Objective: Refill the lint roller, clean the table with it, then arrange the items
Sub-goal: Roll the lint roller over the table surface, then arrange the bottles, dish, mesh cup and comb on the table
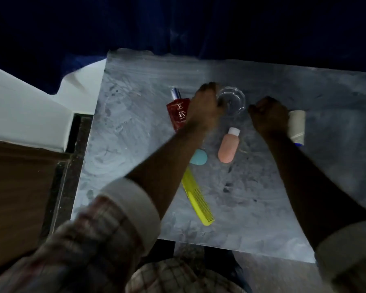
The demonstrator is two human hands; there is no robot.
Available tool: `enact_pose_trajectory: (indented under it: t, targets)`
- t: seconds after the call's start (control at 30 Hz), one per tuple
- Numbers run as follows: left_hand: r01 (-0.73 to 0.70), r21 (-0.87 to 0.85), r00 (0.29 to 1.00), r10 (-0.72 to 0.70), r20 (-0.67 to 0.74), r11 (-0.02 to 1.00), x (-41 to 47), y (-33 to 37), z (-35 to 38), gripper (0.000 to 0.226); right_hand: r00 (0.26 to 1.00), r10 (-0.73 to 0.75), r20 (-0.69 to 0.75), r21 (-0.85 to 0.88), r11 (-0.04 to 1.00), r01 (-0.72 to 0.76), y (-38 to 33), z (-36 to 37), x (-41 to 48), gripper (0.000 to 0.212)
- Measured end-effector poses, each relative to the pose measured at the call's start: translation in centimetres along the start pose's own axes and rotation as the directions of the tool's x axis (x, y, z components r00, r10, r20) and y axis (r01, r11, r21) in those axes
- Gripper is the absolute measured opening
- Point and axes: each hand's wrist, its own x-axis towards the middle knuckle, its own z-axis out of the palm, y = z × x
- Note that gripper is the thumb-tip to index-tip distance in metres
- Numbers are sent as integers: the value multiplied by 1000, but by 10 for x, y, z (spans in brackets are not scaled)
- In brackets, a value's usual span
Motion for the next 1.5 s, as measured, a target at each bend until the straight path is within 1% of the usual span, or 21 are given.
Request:
enact_pose_trajectory:
  t: [0.07,0.13,0.23,0.37,0.43,0.47,0.57,0.63,0.7,0.73,0.8,0.87,0.9,0.93,1.0,1.07,1.13,1.2,1.27,1.4,1.5]
  targets:
    - [12,129,995,-25,97,992,24,-6,2,39,999,22,27,-51,998,-20,-15,9,14,34]
    - [20,179,987,-48,152,984,36,-11,1,42,998,12,54,-132,991,-5,-26,16,23,37]
    - [46,168,981,-76,178,985,43,-14,1,42,998,34,61,-231,973,-19,-33,19,31,33]
    - [83,103,977,-102,188,991,44,-16,3,42,995,84,53,-278,958,-66,-36,20,28,34]
    - [75,77,982,-87,169,994,42,-18,2,41,998,59,30,-277,960,-49,-42,18,21,37]
    - [67,67,988,-75,133,996,42,-19,-1,38,1000,17,5,-271,962,-15,-46,15,18,38]
    - [70,6,997,-70,-11,998,46,-28,-29,30,995,-81,-61,-159,985,70,-74,3,6,34]
    - [96,-39,990,-99,-96,995,44,-46,-66,23,987,-140,-73,43,989,143,-100,1,-7,25]
    - [133,-59,974,-142,-179,989,35,-75,-111,20,975,-207,-80,280,934,221,-126,17,-25,21]
    - [166,-45,963,-172,-208,985,27,-93,-133,18,970,-235,-69,286,927,244,-138,30,-35,26]
    - [243,28,945,-230,-233,970,9,-131,-170,21,966,-257,8,113,961,254,-160,64,-55,40]
    - [329,-7,919,-322,-229,944,-3,-165,-189,20,966,-225,130,-114,964,240,-172,97,-69,59]
    - [367,-41,905,-367,-217,929,-8,-179,-193,19,959,-215,182,-217,943,253,-173,112,-71,72]
    - [403,-56,892,-405,-200,914,-11,-189,-193,21,955,-211,207,-296,917,266,-172,123,-71,82]
    - [434,-110,880,-447,-161,894,-14,-208,-188,28,963,-192,186,-379,891,251,-169,133,-64,86]
    - [419,-193,884,-447,-137,887,-12,-222,-177,27,976,-134,171,-382,904,191,-166,134,-57,83]
    - [398,-230,892,-434,-129,888,-7,-228,-163,17,974,-92,206,-357,920,162,-163,130,-50,86]
    - [394,-251,893,-433,-122,884,-2,-219,-156,14,970,-111,218,-366,912,187,-157,123,-44,94]
    - [395,-218,895,-427,-131,893,4,-212,-152,20,979,-121,167,-363,915,175,-148,111,-36,99]
    - [415,-199,885,-445,-137,888,15,-211,-148,23,998,-35,50,-304,951,48,-122,81,-9,86]
    - [426,-168,878,-451,-159,889,20,-211,-145,22,996,68,54,-299,953,-49,-102,67,6,78]
